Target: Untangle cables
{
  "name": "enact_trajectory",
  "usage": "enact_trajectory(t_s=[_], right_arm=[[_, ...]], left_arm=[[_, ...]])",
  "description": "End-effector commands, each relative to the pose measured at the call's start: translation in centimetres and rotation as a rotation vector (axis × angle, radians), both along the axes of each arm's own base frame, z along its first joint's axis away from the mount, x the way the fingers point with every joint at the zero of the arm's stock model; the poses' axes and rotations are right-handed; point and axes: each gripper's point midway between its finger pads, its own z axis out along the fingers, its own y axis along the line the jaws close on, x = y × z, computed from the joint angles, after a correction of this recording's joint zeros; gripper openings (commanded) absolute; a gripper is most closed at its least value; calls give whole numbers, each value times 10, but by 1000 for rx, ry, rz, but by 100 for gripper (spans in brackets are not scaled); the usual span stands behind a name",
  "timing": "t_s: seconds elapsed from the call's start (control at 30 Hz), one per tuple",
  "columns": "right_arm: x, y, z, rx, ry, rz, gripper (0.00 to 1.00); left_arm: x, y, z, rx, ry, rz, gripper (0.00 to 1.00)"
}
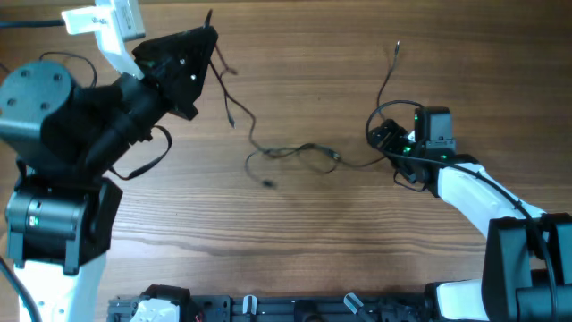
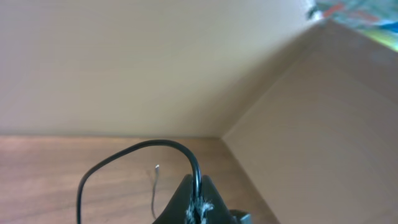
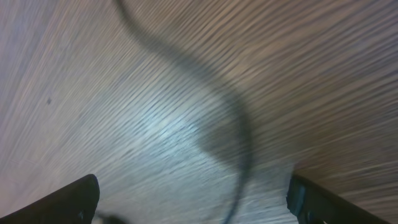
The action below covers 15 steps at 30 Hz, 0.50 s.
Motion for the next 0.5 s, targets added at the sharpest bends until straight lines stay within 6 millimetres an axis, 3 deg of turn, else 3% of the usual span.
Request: enact_trajectory(t_s=[0.0, 0.27, 0.47], right_arm=[[-13, -32, -23, -137, 73, -33, 100], [-31, -41, -37, -184, 144, -55, 100], [-31, -41, -38, -185, 145, -51, 100]], left_arm=[[17, 18, -17, 9, 67, 82, 4], [41, 17, -67, 36, 249, 84, 4], [50, 16, -86, 46, 313, 84, 4]])
